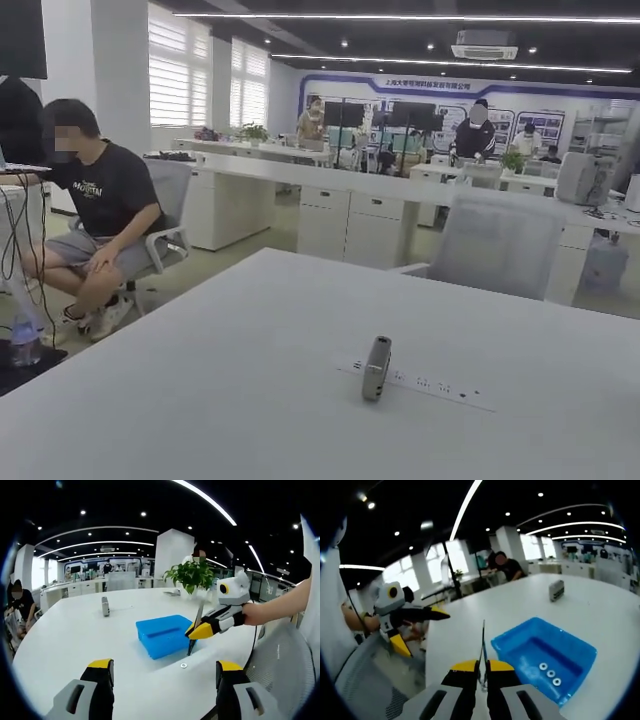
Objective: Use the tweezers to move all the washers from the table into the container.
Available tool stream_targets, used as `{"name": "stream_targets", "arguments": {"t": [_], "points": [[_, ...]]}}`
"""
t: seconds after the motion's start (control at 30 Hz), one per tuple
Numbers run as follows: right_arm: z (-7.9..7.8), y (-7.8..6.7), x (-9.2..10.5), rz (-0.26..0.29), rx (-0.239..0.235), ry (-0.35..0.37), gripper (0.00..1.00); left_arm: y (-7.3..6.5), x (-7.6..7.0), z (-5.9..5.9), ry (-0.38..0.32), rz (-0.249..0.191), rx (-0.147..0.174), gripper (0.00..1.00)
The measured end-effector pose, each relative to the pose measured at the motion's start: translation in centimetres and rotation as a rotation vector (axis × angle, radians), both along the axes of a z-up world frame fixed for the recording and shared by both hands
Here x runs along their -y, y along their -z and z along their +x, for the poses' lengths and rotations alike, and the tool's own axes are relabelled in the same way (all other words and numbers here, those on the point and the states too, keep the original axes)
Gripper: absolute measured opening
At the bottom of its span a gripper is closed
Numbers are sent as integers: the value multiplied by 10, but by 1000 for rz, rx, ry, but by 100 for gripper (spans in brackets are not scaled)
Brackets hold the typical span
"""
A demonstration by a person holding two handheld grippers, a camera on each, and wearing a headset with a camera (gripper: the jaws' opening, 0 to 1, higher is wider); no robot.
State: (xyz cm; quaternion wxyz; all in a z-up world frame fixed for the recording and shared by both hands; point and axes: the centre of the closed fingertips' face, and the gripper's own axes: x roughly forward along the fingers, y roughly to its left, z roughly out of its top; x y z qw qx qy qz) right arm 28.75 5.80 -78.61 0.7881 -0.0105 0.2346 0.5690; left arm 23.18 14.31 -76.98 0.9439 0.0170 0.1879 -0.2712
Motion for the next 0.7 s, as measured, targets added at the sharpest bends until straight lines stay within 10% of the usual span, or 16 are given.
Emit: {"name": "stream_targets", "arguments": {"t": [0.7], "points": [[49, -41, -17, 50, -58, 22, 3, -5, -4, 2, -24, -43, 11, 86]]}}
